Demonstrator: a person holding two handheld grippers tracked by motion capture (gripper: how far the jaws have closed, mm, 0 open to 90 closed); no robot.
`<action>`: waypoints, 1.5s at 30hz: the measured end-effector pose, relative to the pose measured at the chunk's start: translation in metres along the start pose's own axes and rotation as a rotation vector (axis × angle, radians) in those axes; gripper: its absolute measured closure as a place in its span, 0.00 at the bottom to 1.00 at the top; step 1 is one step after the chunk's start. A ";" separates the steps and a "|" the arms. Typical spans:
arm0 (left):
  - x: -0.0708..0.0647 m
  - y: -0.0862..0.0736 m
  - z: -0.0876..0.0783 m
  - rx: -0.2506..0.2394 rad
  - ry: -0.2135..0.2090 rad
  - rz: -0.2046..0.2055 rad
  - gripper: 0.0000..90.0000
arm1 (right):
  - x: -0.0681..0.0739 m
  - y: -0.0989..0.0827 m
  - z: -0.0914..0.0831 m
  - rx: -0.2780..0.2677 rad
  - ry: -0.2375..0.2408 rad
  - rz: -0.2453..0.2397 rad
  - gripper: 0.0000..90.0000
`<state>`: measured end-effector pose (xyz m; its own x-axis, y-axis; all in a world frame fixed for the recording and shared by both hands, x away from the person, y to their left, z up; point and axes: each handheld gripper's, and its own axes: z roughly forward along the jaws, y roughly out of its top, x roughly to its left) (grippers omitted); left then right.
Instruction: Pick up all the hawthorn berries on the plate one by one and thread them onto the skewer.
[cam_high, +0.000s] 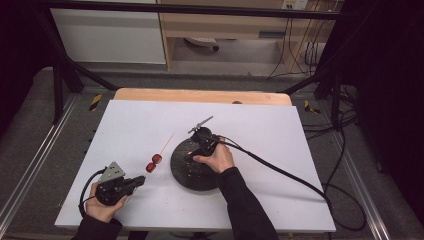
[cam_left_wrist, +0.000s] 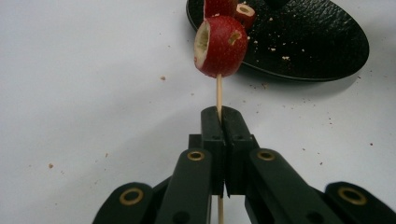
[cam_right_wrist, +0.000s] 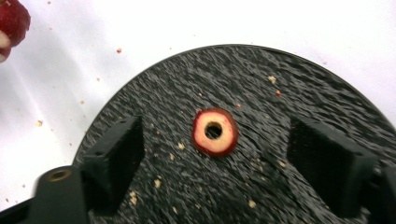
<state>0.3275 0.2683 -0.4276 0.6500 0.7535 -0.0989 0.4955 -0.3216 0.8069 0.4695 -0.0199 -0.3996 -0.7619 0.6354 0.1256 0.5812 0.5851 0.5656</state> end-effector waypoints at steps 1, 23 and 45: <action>0.000 0.000 0.000 0.000 0.001 -0.001 0.98 | 0.000 0.001 0.001 0.002 -0.001 0.002 0.27; -0.001 0.000 0.001 0.001 -0.005 0.000 0.98 | -0.010 0.008 0.019 0.090 0.051 0.082 0.62; -0.001 0.000 0.001 0.002 -0.005 0.001 0.98 | -0.014 0.008 0.023 0.115 0.075 0.119 0.69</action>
<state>0.3272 0.2669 -0.4278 0.6532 0.7505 -0.1008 0.4958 -0.3232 0.8061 0.4914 -0.0126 -0.4152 -0.7026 0.6667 0.2486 0.6940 0.5648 0.4465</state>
